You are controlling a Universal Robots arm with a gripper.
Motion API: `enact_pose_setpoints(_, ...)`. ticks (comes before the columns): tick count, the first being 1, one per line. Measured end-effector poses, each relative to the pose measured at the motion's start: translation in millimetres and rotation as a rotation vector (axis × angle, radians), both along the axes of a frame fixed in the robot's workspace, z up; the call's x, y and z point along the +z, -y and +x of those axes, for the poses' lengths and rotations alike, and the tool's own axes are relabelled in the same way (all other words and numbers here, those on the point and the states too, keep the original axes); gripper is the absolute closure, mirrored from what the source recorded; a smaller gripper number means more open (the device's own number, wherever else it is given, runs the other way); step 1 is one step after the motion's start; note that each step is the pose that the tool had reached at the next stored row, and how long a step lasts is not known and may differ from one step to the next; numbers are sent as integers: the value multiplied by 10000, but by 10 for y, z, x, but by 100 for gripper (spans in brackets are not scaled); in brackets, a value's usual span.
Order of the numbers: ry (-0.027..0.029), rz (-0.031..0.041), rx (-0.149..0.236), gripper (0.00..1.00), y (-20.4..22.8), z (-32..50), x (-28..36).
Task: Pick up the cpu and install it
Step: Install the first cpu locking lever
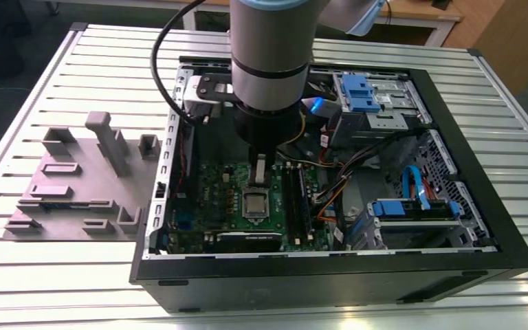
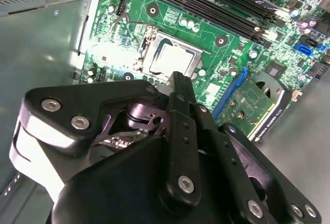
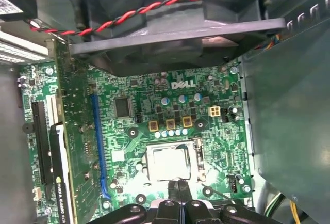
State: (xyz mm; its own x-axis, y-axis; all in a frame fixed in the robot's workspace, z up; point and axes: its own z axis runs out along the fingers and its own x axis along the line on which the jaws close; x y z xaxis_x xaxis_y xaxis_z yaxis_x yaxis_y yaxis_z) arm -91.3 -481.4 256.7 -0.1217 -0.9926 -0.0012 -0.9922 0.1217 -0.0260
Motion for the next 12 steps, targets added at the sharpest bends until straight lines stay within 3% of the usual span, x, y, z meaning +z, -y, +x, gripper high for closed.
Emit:
enact_pose_setpoints(5, 3, 0, 2, 90, -87, 1, 1)
enact_pose_setpoints(12, 6, 2, 2, 90, -122, 1, 15)
